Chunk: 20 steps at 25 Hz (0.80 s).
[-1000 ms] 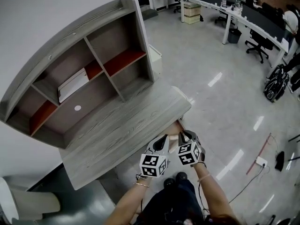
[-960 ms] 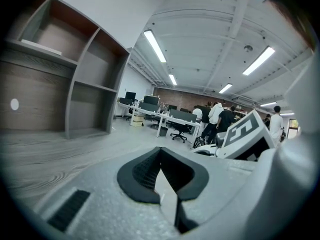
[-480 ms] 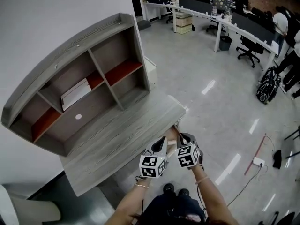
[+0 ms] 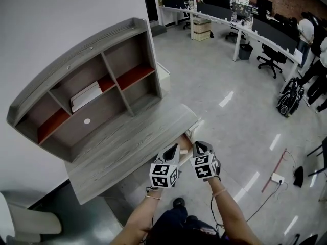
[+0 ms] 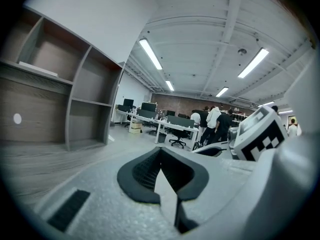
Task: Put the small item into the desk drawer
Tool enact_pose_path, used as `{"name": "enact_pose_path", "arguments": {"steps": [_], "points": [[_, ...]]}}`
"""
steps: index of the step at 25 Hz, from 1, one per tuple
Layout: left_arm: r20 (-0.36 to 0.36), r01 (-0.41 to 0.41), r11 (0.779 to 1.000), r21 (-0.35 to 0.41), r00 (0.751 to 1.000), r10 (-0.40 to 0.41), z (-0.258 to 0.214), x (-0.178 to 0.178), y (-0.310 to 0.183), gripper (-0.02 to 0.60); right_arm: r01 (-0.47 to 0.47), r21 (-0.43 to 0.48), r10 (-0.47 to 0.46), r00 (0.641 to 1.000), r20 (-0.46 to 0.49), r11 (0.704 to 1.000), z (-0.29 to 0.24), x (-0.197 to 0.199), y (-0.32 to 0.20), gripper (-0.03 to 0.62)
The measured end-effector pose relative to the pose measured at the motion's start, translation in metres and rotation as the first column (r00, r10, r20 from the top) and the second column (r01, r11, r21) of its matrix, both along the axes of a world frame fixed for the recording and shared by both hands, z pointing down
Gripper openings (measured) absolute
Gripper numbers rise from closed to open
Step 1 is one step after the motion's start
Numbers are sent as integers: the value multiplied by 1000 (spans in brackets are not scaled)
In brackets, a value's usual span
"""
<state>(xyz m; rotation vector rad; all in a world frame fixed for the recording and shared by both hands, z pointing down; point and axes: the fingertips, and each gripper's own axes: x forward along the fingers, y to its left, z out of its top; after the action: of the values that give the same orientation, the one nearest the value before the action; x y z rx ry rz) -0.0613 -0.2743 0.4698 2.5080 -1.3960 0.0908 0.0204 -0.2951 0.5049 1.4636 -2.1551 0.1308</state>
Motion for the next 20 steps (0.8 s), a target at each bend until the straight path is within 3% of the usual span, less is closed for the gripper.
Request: {"name": "enact_pose_path", "arguments": {"steps": [20], "points": [[51,37,996,84,998,-41,-52,24,107,15,51,153,-66,993,98,987,-65,27,112,2]]}}
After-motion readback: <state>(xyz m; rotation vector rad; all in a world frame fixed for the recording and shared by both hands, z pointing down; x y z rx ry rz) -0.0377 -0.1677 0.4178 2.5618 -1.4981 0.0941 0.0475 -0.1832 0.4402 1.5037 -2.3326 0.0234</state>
